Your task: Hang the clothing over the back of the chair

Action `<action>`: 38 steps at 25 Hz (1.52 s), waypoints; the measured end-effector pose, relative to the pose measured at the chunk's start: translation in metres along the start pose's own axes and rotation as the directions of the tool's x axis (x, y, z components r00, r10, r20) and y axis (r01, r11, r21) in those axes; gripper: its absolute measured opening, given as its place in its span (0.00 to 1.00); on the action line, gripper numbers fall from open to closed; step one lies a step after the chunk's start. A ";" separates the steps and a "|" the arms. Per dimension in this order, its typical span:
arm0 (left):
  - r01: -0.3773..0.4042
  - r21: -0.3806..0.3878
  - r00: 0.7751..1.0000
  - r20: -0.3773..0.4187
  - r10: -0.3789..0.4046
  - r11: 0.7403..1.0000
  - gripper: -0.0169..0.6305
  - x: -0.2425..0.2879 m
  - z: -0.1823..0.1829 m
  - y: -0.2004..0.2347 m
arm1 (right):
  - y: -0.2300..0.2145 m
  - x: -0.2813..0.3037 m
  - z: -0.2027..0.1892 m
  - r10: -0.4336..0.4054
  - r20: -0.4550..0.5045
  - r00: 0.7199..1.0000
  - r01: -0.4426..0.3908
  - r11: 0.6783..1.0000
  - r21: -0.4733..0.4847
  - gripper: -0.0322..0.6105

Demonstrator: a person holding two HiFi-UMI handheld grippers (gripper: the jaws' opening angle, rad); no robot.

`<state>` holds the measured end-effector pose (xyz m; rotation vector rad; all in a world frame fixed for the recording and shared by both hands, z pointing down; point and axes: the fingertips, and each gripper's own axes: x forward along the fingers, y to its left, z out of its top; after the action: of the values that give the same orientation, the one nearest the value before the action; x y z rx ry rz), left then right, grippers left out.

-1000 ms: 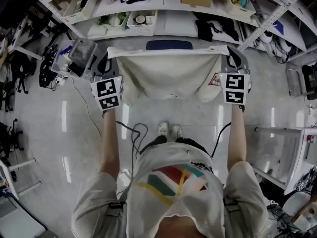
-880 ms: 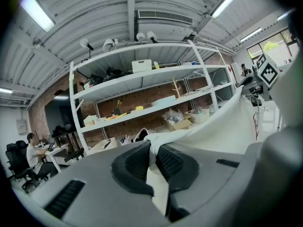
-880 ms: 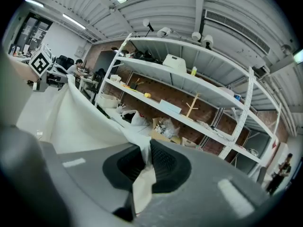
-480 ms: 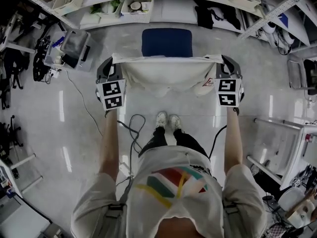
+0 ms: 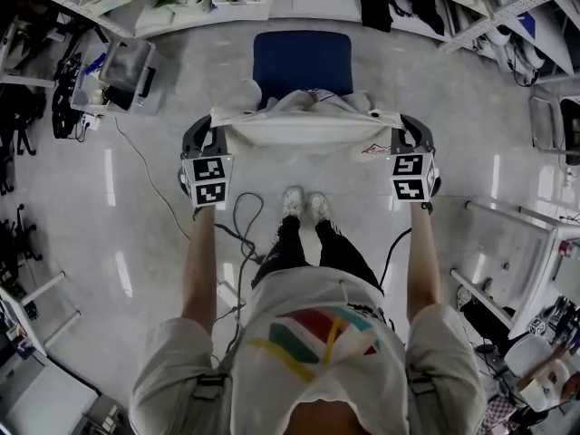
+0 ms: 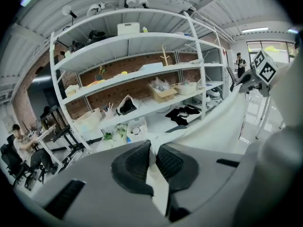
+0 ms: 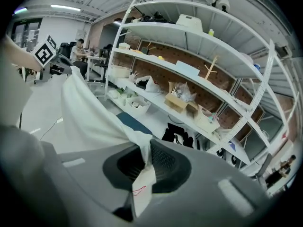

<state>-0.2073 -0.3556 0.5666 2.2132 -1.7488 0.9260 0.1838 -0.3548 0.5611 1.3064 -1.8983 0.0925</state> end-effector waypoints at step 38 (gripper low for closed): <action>0.010 -0.189 0.999 -0.040 -0.018 0.982 0.28 0.016 -0.030 -0.004 | 0.023 0.014 -0.020 0.055 -0.020 0.998 -0.051 0.984 0.169 0.28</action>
<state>-0.2126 -0.3531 0.6003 2.0692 -1.7230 0.7625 0.1754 -0.3452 0.5921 1.3592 -1.9380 0.3007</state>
